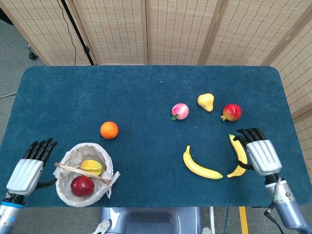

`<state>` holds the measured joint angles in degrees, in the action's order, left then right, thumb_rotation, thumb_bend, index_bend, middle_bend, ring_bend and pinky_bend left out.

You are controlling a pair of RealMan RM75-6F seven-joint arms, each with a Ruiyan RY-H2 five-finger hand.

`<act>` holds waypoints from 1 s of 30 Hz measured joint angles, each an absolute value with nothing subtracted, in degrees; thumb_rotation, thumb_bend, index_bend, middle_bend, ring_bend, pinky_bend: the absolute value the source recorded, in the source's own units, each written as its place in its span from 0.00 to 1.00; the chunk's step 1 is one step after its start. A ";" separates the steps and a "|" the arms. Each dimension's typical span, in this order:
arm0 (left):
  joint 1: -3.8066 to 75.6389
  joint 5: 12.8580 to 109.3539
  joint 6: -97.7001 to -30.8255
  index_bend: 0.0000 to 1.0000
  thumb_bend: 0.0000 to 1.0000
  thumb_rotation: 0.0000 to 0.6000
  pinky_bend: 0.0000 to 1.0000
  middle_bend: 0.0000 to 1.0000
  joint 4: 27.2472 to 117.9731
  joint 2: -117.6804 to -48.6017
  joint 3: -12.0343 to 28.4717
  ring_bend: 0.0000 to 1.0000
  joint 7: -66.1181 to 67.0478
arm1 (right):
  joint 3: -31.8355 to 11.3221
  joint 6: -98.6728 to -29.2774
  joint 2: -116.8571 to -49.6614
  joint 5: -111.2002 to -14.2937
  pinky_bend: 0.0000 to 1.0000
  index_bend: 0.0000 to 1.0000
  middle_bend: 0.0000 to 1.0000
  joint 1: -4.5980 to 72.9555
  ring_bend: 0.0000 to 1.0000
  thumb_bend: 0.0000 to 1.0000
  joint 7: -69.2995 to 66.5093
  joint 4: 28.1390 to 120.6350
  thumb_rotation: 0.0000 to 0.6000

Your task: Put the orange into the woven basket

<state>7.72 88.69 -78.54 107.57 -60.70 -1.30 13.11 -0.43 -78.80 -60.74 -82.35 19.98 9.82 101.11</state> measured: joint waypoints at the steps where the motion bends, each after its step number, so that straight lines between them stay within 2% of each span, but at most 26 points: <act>1: 7.74 88.69 -78.56 0.00 0.02 1.00 0.00 0.00 107.61 -60.70 -1.29 0.00 13.06 | -0.08 -79.79 -61.01 -82.63 0.14 0.31 0.19 18.95 0.17 0.00 9.23 99.92 1.00; 8: 7.98 89.82 -79.01 0.00 0.02 1.00 0.00 0.00 108.47 -59.68 -1.23 0.00 11.22 | 1.39 -85.03 -60.92 -83.59 0.14 0.30 0.18 12.96 0.17 0.00 3.37 94.06 1.00; 20: 8.24 89.38 -79.38 0.00 0.02 1.00 0.00 0.00 108.57 -54.15 -0.68 0.00 4.57 | 0.55 -85.96 -60.15 -82.32 0.14 0.30 0.18 9.45 0.17 0.00 -4.03 89.10 1.00; 25: 9.20 88.17 -76.73 0.00 0.02 1.00 0.00 0.00 106.05 -50.04 -0.72 0.00 -2.85 | 0.01 -85.22 -60.56 -81.72 0.14 0.30 0.18 8.48 0.17 0.00 -7.21 86.23 1.00; 30: 11.37 84.00 -72.70 0.00 0.02 1.00 0.00 0.00 101.62 -48.56 0.56 0.00 -4.89 | -0.29 -84.92 -60.73 -81.83 0.14 0.30 0.18 7.51 0.17 0.00 -9.04 84.89 1.00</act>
<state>11.37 84.00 -72.70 101.62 -48.56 0.56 -4.89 -0.29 -84.92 -60.73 -81.83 7.51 -9.04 84.89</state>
